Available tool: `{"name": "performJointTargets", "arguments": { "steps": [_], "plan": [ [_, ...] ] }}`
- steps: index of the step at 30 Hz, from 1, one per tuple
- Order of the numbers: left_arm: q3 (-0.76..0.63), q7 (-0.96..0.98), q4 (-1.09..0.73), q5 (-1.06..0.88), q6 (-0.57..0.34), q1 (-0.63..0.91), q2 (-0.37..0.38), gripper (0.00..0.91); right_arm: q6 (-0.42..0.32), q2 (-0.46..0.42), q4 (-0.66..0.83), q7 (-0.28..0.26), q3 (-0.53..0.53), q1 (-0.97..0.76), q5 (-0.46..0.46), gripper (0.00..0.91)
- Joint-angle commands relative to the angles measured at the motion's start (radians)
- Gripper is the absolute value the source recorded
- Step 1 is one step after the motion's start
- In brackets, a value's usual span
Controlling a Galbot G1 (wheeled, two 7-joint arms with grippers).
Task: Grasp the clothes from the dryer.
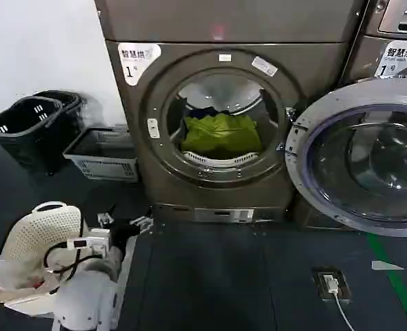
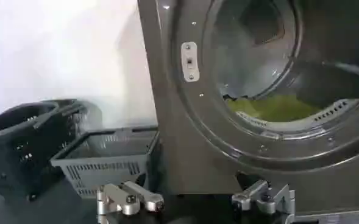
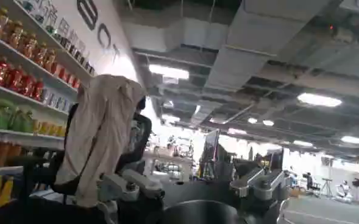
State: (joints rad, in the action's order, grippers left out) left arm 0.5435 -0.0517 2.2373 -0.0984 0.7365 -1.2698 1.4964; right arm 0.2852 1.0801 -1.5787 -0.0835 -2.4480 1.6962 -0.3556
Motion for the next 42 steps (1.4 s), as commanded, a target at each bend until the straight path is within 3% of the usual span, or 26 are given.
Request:
{"name": "performJointTargets", "arguments": {
  "steps": [1, 13, 42],
  "plan": [
    [-0.011, -0.002, -0.001, -0.007, 0.049, 0.000, 0.001, 0.907, -0.083, 0.004, 0.020, 0.042, 0.037, 0.002, -0.011, 0.907],
    [-0.016, -0.005, 0.003, -0.010, 0.049, -0.007, 0.000, 0.907, -0.025, 0.005, 0.001, 0.062, 0.039, -0.001, -0.043, 0.907],
    [-0.040, -0.013, 0.003, -0.019, 0.049, 0.000, 0.000, 0.907, -0.034, 0.007, 0.015, 0.066, 0.035, -0.001, -0.046, 0.907]
  ]
}}
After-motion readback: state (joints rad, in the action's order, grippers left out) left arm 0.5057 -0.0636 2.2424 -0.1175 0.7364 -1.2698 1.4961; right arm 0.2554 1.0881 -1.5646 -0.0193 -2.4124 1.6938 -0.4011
